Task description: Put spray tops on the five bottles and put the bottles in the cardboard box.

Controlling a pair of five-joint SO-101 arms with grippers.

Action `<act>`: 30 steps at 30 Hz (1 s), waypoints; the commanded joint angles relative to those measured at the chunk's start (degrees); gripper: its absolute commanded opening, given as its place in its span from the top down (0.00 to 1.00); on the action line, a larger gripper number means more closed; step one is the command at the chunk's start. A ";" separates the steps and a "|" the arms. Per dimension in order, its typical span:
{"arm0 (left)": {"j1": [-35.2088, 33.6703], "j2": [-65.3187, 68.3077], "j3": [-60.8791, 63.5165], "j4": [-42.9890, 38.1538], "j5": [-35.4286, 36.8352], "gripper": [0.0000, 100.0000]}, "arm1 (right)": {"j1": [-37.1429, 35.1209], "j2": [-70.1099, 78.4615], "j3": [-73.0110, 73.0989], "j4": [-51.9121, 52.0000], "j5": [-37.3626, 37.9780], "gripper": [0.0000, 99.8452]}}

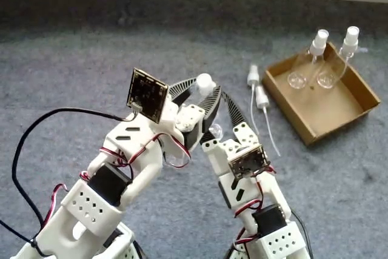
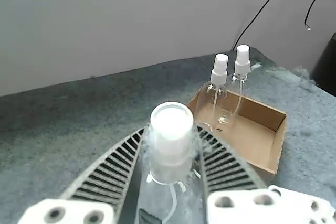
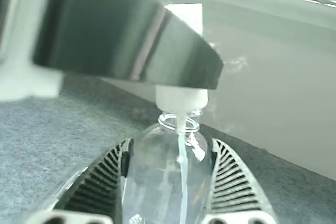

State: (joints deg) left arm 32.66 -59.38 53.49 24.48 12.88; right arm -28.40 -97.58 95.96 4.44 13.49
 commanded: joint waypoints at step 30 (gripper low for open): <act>-0.66 13.67 -10.86 6.33 -2.64 1.00 | -0.57 -0.92 6.02 0.75 0.44 0.97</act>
State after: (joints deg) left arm 32.66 -46.81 44.70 29.58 9.27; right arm -28.31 -97.49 95.96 5.76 13.32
